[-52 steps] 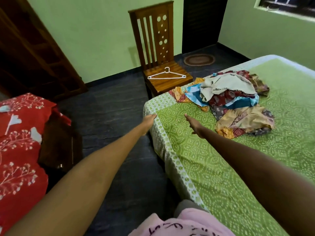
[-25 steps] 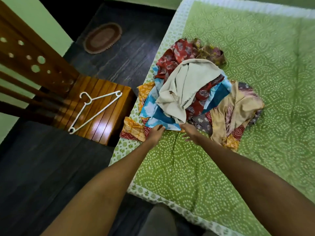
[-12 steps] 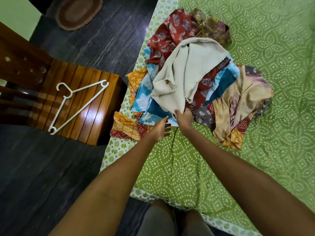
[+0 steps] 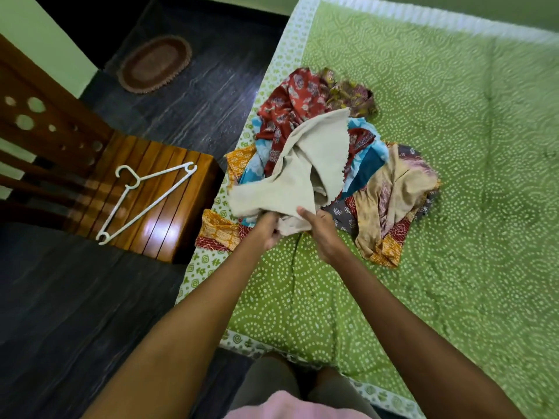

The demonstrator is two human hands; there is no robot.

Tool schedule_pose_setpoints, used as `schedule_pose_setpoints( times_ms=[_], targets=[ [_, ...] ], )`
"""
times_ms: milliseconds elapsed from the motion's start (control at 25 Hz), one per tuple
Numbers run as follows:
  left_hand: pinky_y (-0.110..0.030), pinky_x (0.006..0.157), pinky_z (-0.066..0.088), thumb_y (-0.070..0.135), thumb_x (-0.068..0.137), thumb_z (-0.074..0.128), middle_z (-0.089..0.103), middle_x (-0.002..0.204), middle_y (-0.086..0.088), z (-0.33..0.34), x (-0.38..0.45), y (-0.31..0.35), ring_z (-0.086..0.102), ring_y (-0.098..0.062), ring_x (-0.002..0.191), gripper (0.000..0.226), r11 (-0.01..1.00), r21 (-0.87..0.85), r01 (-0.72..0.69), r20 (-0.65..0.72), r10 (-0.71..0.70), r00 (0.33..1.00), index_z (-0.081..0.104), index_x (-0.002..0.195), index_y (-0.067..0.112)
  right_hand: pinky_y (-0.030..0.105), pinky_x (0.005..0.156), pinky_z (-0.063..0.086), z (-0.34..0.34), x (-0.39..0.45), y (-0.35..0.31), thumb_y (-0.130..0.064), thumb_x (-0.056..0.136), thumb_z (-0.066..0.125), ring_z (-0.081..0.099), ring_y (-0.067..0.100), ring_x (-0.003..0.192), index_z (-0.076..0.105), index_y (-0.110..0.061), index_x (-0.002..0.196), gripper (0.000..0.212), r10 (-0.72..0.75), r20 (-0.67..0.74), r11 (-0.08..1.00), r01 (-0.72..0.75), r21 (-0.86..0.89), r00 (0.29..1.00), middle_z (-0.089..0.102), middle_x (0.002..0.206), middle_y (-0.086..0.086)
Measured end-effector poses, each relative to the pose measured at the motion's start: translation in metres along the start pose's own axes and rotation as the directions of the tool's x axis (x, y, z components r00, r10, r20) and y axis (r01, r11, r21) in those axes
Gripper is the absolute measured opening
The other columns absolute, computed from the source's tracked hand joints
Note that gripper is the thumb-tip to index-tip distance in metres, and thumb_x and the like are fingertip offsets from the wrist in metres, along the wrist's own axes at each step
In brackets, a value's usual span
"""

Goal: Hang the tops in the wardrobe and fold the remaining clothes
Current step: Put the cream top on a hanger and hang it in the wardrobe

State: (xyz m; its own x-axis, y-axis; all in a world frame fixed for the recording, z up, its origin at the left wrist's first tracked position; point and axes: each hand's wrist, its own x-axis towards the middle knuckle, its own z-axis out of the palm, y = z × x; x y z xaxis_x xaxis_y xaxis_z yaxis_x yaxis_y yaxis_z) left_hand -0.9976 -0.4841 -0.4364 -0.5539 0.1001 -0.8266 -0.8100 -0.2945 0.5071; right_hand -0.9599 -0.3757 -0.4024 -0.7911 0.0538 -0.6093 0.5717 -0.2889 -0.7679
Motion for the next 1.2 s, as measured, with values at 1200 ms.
schedule_pose_setpoints(
  times_ms=[1200],
  targets=[
    [-0.036, 0.081, 0.046, 0.022, 0.084, 0.064, 0.055, 0.109, -0.010, -0.084, -0.153, 0.115, 0.056, -0.029, 0.102, 0.028, -0.729, 0.669, -0.146, 0.579, 0.387, 0.718, 0.055, 0.106, 0.007, 0.020, 0.049, 0.040, -0.070, -0.079, -0.111, -0.008, 0.096, 0.047, 0.050, -0.003, 0.044, 0.061, -0.012, 0.094, 0.014, -0.507, 0.024, 0.737, 0.448, -0.507, 0.862, 0.056, 0.068, 0.004]
  ],
)
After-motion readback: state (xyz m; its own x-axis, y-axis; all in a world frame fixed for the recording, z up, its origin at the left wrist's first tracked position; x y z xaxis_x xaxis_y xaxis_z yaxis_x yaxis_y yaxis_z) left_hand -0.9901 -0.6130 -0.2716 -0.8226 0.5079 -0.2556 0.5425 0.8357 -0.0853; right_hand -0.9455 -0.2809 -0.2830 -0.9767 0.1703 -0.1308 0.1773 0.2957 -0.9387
